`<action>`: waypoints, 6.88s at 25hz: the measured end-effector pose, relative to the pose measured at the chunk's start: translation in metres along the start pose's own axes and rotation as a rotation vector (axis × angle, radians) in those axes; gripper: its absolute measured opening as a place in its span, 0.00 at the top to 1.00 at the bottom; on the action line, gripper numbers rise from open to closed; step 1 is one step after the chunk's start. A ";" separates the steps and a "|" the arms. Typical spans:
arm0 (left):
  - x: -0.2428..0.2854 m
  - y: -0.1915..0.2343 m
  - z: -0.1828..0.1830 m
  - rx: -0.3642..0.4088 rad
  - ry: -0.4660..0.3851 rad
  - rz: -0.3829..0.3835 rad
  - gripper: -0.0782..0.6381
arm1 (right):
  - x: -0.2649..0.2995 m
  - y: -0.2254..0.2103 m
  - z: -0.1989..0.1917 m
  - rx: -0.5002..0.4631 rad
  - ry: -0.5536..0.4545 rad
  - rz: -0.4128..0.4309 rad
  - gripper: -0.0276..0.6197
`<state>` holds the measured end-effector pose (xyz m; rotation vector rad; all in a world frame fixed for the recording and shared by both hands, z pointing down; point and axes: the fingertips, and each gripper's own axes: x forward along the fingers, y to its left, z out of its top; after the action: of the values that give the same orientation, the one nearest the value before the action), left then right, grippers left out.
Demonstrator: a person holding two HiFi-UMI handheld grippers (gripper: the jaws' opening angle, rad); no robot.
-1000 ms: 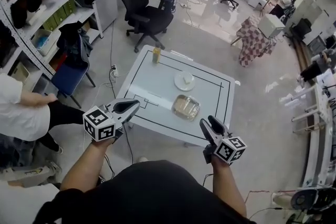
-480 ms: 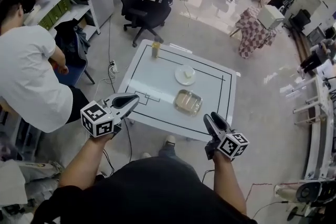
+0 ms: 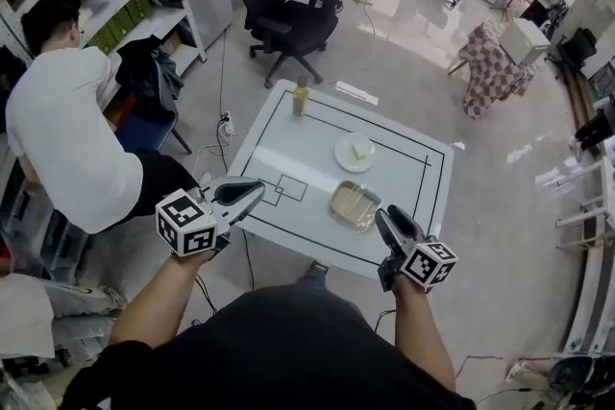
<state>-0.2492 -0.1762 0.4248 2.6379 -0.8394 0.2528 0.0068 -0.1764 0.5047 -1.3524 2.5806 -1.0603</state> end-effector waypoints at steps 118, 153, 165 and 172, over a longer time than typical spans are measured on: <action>0.253 0.049 -0.131 -0.235 0.266 -0.086 0.85 | 0.084 -0.249 -0.218 0.579 0.465 0.083 0.80; 0.263 0.023 -0.109 -0.215 0.253 -0.136 0.85 | 0.064 -0.226 -0.187 0.501 0.487 0.135 0.88; 0.262 0.018 -0.074 -0.187 0.195 -0.135 0.85 | 0.058 -0.224 -0.148 0.435 0.478 0.122 0.88; 0.252 0.013 -0.048 -0.194 0.145 -0.150 0.85 | 0.059 -0.220 -0.106 0.374 0.433 0.093 0.88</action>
<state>-0.0560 -0.2993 0.5416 2.4523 -0.5843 0.3027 0.0914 -0.2462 0.7304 -0.9912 2.4823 -1.8750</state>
